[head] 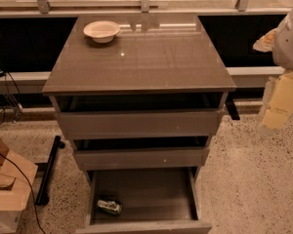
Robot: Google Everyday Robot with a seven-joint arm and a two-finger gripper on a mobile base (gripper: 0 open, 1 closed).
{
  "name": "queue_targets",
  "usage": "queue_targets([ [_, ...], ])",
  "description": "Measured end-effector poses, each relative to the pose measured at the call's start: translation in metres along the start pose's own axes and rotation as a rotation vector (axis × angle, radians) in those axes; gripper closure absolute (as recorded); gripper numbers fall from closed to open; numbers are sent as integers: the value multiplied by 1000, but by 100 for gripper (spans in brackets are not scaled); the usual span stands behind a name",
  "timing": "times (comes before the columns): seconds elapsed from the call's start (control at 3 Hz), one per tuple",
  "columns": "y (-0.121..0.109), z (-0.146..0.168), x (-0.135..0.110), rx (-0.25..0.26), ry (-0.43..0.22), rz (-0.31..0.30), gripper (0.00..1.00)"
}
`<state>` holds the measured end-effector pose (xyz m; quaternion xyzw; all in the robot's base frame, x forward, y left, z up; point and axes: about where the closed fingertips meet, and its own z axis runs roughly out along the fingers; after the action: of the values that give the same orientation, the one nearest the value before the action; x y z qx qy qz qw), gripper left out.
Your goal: Pick green can from bottom drawer and place on counter
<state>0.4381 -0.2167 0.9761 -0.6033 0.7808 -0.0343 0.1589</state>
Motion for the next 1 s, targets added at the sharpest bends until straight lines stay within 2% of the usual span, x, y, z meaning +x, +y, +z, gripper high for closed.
queue_targets([
  [0.33, 0, 0, 0, 0, 0, 0, 0],
  [0.67, 8, 22, -19, 8, -34, 12, 0],
  [1.0, 25, 82, -70, -20, -137, 21, 0],
])
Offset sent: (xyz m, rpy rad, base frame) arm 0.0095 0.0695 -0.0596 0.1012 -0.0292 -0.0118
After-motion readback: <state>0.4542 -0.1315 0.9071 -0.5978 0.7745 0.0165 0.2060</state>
